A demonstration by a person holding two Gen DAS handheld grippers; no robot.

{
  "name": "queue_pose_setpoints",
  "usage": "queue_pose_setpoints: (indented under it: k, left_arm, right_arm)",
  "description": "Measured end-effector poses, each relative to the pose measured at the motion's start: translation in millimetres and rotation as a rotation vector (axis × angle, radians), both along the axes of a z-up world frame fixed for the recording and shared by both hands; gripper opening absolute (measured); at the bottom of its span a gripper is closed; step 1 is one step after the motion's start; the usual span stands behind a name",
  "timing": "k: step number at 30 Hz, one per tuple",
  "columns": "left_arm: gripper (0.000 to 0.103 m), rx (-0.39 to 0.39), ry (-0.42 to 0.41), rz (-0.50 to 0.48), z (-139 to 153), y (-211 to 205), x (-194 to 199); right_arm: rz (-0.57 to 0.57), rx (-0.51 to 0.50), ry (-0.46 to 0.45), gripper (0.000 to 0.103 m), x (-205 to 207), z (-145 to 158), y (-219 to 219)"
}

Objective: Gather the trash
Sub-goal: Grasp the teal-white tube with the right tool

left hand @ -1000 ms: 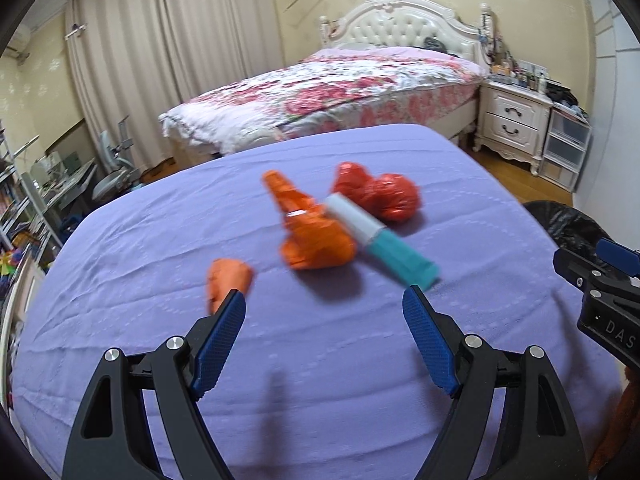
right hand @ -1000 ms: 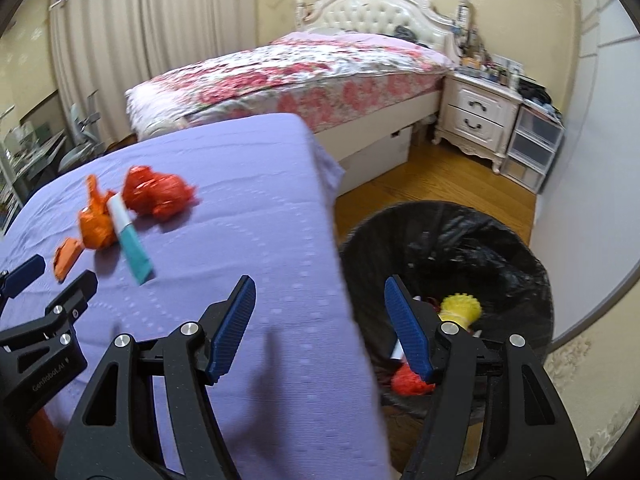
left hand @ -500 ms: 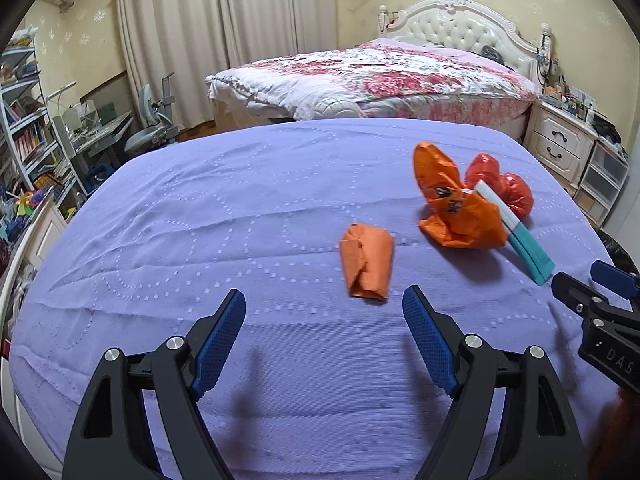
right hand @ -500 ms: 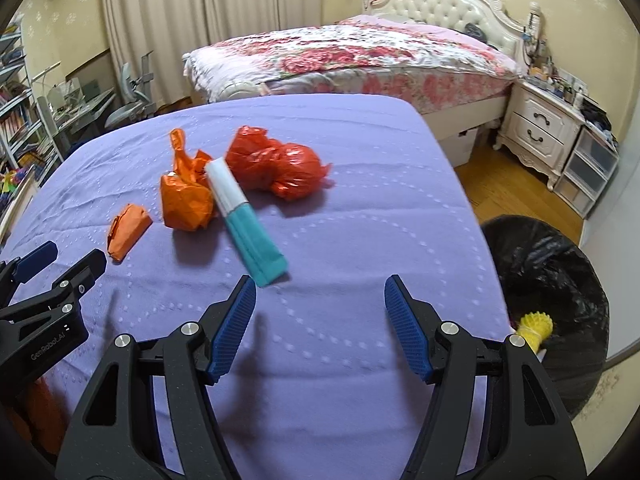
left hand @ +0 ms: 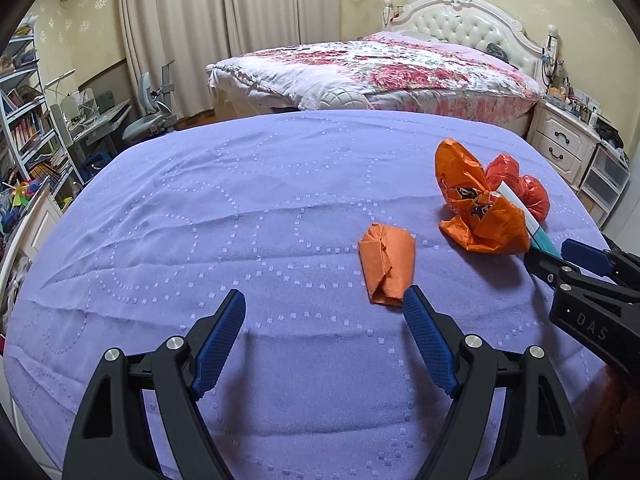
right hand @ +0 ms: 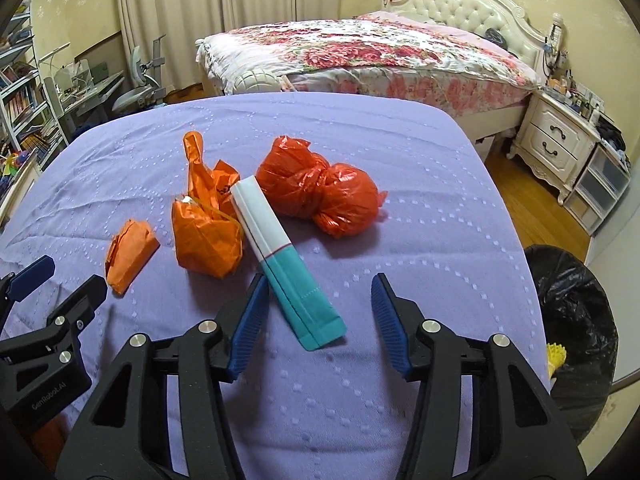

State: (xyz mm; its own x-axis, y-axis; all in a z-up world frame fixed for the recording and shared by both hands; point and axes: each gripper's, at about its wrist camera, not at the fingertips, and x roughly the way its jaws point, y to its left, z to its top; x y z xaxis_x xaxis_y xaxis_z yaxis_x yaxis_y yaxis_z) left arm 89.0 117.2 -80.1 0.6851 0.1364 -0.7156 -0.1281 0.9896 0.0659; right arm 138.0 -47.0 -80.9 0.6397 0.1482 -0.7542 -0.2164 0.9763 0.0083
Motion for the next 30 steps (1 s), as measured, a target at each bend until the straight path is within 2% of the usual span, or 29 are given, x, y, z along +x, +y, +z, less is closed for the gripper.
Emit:
queue_pose_setpoints:
  k: [4, 8, 14, 23, 26, 30]
  left_arm:
    - [0.078, 0.009, -0.001, -0.006, 0.5, -1.8, 5.2]
    - [0.078, 0.008, 0.002, -0.014, 0.5, -3.3, 8.6]
    - [0.078, -0.003, 0.008, -0.023, -0.3, -1.8, 8.7]
    - [0.078, -0.006, 0.008, -0.020, 0.5, -1.5, 8.4]
    - [0.078, -0.004, 0.008, -0.021, 0.7, -2.0, 8.1]
    - [0.078, -0.004, 0.011, -0.023, 0.5, -2.7, 8.8]
  right_arm:
    - [0.010, -0.004, 0.000, 0.044, 3.3, 0.0, 5.4]
    - [0.026, -0.008, 0.007, 0.022, 1.9, -1.6, 8.7]
    - [0.029, 0.015, 0.021, 0.015, -5.5, -2.3, 4.4]
    - [0.031, 0.045, 0.027, 0.018, -9.9, -1.8, -0.7]
    - [0.029, 0.048, 0.021, 0.028, -7.2, -1.0, -0.3]
    - [0.029, 0.053, 0.014, 0.028, -4.4, -0.9, 0.8]
